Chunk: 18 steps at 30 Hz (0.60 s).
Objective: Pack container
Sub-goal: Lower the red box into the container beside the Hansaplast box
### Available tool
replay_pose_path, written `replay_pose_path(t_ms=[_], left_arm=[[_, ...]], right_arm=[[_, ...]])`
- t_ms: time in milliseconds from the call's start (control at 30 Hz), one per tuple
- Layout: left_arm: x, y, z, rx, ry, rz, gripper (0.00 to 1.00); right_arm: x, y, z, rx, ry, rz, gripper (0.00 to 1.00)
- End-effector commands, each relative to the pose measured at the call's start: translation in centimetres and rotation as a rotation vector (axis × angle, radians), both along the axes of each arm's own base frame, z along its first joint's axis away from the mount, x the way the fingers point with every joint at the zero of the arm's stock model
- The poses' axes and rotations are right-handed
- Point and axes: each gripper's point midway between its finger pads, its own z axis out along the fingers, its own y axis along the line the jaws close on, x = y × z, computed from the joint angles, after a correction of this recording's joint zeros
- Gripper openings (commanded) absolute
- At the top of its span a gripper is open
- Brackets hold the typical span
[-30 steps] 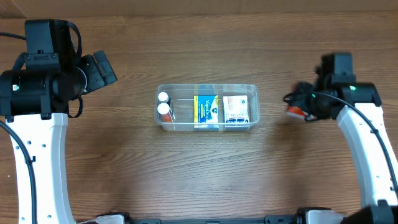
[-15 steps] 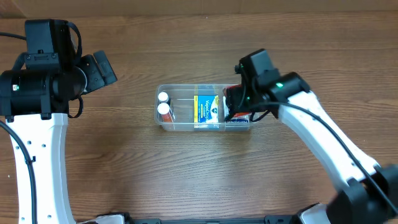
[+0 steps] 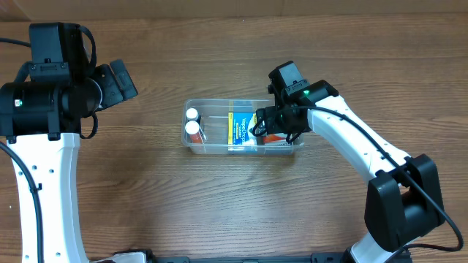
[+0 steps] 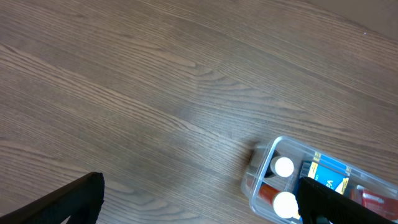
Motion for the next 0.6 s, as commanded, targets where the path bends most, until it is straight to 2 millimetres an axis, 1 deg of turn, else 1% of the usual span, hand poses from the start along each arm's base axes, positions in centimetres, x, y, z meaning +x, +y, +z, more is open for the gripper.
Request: replay_pose_path(t_ms=[0,67,133,167,200,233,333,367,400,433,500,567], left_arm=[[0.0,0.4,0.1,0.017,0.0,0.002,1.0],[0.0,0.4,0.1,0.017,0.0,0.002,1.0],[0.0,0.4,0.1,0.017,0.002,0.002,1.0],[-0.1,0.4,0.0,0.017,0.004,0.002,1.0],[-0.1,0.4,0.0,0.024,0.01,-0.011,1.0],[-0.2,0.3,0.0,0.029,0.012,-0.026,1.0],[-0.2,0.2,0.0,0.038,0.016,-0.048,1.0],[0.0,-0.2,0.0,0.04,0.013,-0.086,1.0],[0.2,-0.5,0.1,0.036,0.007,-0.118,1.0],[0.5,-1.2,0.2,0.025,-0.006,-0.164,1.0],[1.4,-2.0,0.0,0.018,-0.018,-0.243,1.0],[2.1,-2.0,-0.8,0.022,0.003,-0.26,1.0]], right_arm=[[0.8,0.3,0.9,0.014,-0.034,-0.003,1.0],[0.9,0.4,1.3,0.017,-0.043,-0.003,1.0],[1.4,0.0,2.9,0.003,-0.085,-0.017,1.0],[1.9,-0.3,4.4,-0.005,-0.126,-0.031,1.0],[2.9,-1.0,7.1,-0.014,-0.202,-0.081,1.0],[3.6,-1.5,9.1,-0.014,-0.26,-0.112,1.0],[5.3,-3.1,14.0,0.011,-0.398,-0.171,1.0],[6.2,-4.1,15.5,0.025,-0.445,-0.198,1.0],[6.7,-4.8,15.9,0.028,-0.462,-0.219,1.0],[7.3,-6.1,16.1,0.026,-0.471,-0.251,1.0],[7.8,-8.2,15.9,0.016,-0.469,-0.301,1.0],[8.4,-10.2,16.0,0.006,-0.476,-0.348,1.0]])
